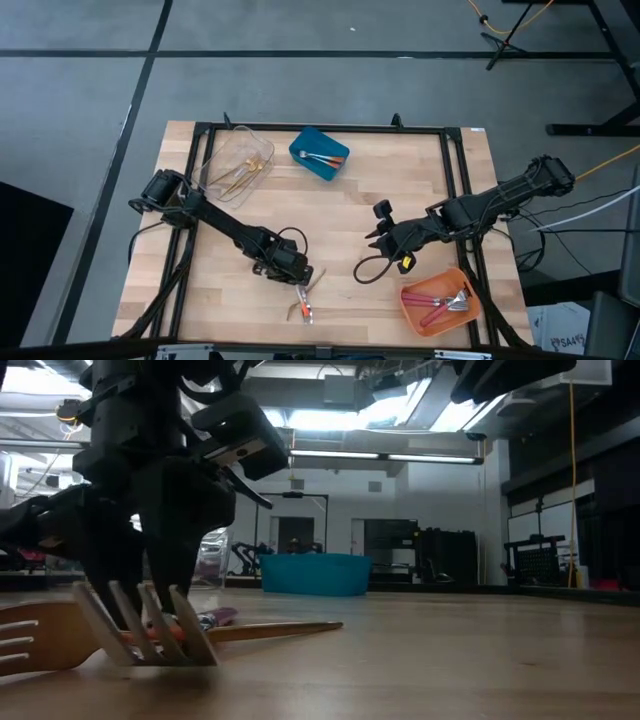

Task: Sort silverware by color (type)
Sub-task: Put the orange fork into the blue bin

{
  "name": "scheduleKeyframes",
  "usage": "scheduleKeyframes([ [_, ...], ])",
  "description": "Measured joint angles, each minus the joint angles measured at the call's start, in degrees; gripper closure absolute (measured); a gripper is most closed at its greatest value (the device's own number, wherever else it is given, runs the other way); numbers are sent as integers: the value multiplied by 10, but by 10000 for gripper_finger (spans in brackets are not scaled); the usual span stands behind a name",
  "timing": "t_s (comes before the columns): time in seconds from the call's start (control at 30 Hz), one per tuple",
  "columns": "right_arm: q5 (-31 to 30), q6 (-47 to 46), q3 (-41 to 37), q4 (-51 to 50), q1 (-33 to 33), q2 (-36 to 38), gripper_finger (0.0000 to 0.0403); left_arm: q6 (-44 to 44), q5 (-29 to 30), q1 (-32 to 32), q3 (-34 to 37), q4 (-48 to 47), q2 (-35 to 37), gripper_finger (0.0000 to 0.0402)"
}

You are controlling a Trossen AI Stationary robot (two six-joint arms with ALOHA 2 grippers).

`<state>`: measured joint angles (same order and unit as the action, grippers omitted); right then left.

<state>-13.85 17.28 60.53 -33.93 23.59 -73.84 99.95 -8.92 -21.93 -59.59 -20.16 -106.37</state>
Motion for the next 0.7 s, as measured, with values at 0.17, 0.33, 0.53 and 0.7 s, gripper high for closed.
scheduleKeyframes([
  [0.17,0,0,0,0,0,0,313,0,-12,0,0,-3,0,278],
  [0.33,0,0,0,0,0,0,313,17,-15,0,1,8,0,278],
  [0.53,0,0,0,0,0,0,313,26,-40,5,2,16,-1,278],
  [0.7,0,0,0,0,0,0,314,34,-56,11,2,17,1,278],
])
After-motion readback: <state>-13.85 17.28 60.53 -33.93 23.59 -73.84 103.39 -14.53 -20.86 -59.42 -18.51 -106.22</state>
